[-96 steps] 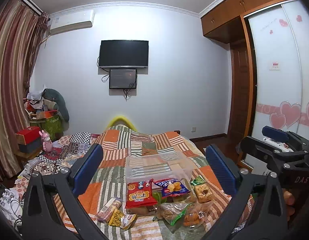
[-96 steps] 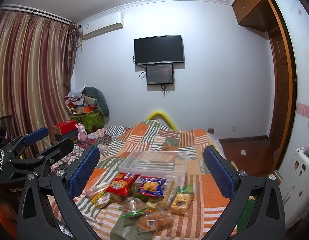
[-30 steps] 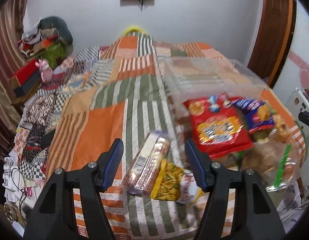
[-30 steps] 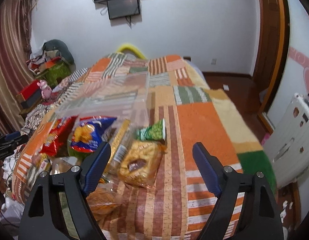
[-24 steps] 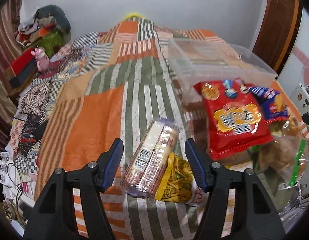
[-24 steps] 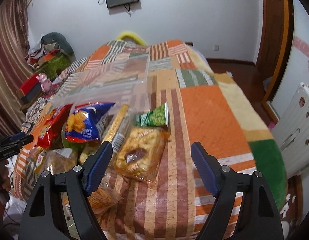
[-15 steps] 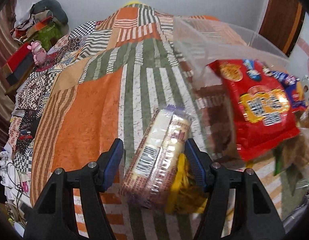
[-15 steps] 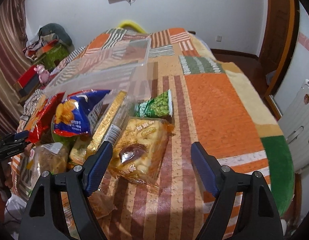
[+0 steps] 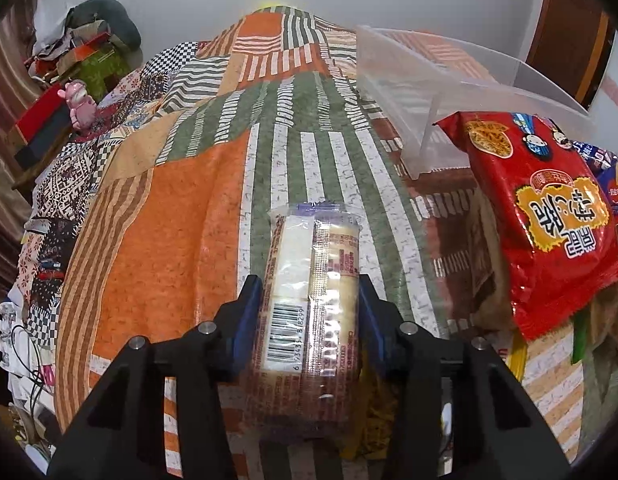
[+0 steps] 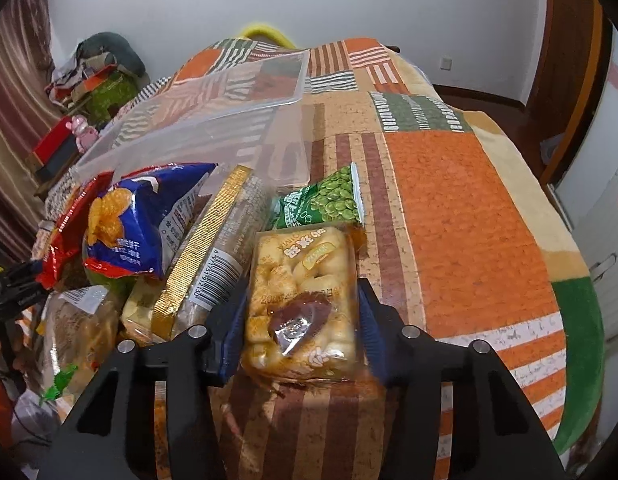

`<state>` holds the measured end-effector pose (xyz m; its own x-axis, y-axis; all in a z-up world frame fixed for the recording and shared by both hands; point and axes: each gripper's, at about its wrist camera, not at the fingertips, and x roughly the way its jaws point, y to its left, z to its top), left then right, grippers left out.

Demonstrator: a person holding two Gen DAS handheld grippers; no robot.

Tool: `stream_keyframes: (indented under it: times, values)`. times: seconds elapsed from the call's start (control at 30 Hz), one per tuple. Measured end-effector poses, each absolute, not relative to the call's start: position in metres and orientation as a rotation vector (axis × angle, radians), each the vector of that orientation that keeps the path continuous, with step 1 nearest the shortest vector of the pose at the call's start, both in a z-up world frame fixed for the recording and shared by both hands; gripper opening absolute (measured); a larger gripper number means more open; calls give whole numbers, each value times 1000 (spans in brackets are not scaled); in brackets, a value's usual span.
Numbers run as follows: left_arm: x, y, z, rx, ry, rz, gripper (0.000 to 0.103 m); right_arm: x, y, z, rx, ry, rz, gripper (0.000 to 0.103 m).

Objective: Organize snacks
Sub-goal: 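Grasp the wafer roll pack with left tool while right tool grasps the bun pack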

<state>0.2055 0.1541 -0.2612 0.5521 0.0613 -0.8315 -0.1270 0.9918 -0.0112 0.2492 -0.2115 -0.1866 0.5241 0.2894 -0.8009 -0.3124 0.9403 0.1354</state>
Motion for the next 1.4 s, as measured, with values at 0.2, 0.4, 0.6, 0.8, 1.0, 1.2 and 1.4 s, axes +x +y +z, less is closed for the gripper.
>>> stream_keyframes:
  times: [0.2, 0.4, 0.6, 0.8, 1.0, 1.2, 1.4]
  values:
    - [199, 157, -246, -94, 959, 122, 46, 246, -211, -180, -59, 935, 356, 44]
    - [190, 151, -214, -94, 886, 120, 45, 242, -219, -164, -41, 896, 361, 44]
    - [190, 142, -183, -95, 825, 99, 44, 243, -222, -143, -28, 831, 370, 44]
    - [191, 132, -154, -84, 754, 84, 44, 249, -221, -127, -6, 768, 382, 44]
    - [201, 123, -132, -86, 708, 60, 44, 257, -214, -115, -4, 715, 398, 44]
    - [216, 111, -114, -69, 669, 39, 43, 267, -203, -107, -17, 670, 414, 43]
    - [234, 102, -98, -61, 633, 12, 43, 281, -194, -103, -22, 636, 429, 44]
